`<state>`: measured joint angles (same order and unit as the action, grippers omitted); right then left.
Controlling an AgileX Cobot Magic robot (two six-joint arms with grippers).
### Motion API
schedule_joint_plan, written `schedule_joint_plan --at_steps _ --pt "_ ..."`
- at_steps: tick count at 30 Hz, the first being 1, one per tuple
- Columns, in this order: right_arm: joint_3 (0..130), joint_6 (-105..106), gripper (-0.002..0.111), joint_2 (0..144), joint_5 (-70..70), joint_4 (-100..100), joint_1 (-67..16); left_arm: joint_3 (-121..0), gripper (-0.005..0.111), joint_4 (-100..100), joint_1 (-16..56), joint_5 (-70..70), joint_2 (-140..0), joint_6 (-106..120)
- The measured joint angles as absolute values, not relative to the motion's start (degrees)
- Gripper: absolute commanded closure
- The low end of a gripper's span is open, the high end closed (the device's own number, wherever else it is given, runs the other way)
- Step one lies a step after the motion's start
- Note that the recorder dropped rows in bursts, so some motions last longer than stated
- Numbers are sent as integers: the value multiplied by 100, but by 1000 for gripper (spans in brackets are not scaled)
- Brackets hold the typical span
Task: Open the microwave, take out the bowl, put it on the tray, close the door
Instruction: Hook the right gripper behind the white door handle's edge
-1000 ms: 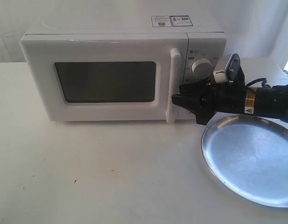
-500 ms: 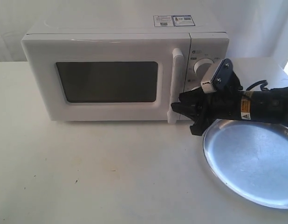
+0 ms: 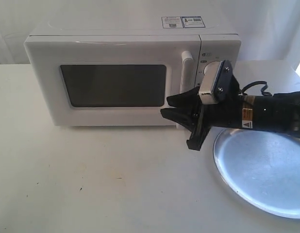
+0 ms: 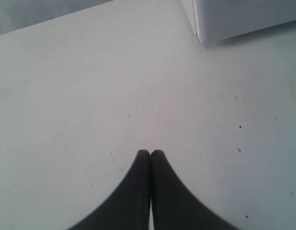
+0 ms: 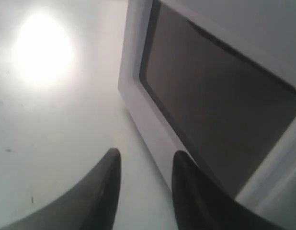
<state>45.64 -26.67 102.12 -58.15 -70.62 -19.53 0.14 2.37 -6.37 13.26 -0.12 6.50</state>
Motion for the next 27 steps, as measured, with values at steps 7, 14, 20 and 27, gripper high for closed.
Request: schedule_joint_plan --at_steps 7,14,20,27 --pt "4228 -2912 74 9460 -4919 -7725 -1587 14 107 237 -637 1326 -12 650" --pt "4216 -2935 35 9478 -4732 -7213 -1524 14 107 237 -637 1326 -12 650" --pt "4216 -2273 35 9885 -4975 -6402 -1515 14 107 237 -637 1326 -12 650" --pt "4435 -2010 41 10314 -5666 -6188 -1624 14 107 237 -637 1326 -12 650"
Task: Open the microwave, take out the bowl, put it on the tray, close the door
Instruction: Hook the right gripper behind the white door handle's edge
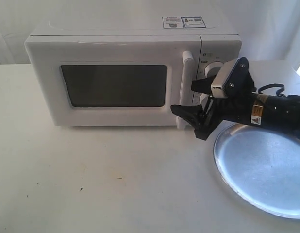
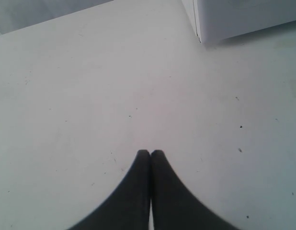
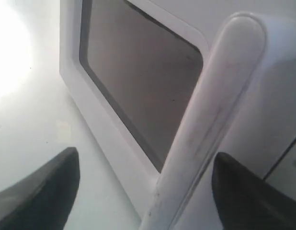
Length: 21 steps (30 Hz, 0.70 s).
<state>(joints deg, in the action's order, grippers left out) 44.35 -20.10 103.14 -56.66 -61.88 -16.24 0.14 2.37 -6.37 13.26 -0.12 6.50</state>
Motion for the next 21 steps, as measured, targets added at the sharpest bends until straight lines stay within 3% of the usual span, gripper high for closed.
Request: schedule_joint_plan --at_steps 7,14,18,21 --pt "4724 -1997 56 10798 -5553 -6047 -1792 14 107 237 -637 1326 -12 650" --pt "4821 -1862 84 10959 -5569 -5994 -1922 14 107 237 -637 1326 -12 650" --pt "4821 -1763 108 10970 -5569 -5924 -1958 14 107 237 -637 1326 -12 650" --pt "4831 -1673 108 10995 -5612 -5924 -1958 14 107 237 -637 1326 -12 650"
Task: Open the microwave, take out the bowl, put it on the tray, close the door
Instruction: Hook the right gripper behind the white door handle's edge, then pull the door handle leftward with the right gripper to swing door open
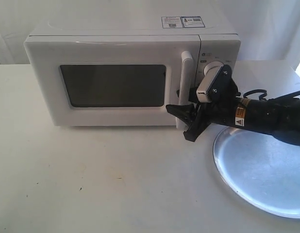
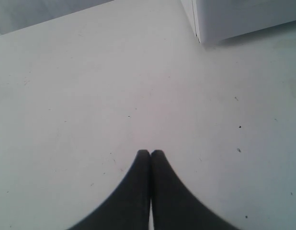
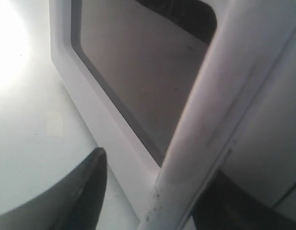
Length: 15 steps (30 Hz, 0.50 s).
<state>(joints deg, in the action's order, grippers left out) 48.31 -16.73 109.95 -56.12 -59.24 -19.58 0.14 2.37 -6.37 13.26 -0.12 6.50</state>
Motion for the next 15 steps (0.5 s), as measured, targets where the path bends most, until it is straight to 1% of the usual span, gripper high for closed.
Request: schedule_joint_plan --at_steps 15 --pt "4863 -1647 108 11038 -5804 -6267 -1888 14 107 237 -637 1326 -12 650"
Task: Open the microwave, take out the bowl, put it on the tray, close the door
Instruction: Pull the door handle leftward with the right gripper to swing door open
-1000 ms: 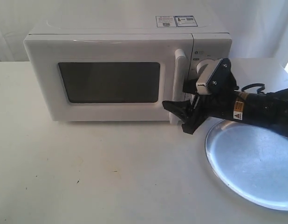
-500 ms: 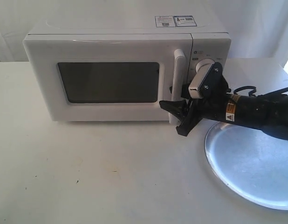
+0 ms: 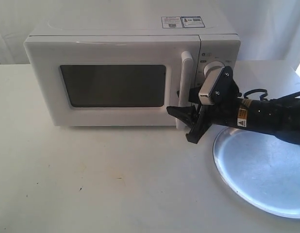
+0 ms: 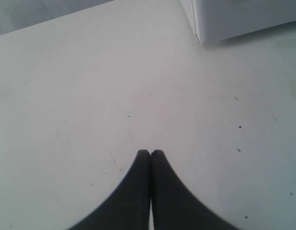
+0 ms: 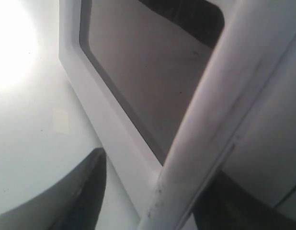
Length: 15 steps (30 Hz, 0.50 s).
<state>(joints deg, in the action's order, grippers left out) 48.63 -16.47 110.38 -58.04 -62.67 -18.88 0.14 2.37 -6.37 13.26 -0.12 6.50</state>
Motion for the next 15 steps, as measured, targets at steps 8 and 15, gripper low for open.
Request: schedule_joint_plan --at_steps 8,15 --pt "4863 -1884 108 11034 -6328 -7843 -1908 14 107 237 -637 1326 -12 650" --pt "4863 -2083 108 10961 -6267 -7951 -1908 14 107 237 -637 1326 -12 650"
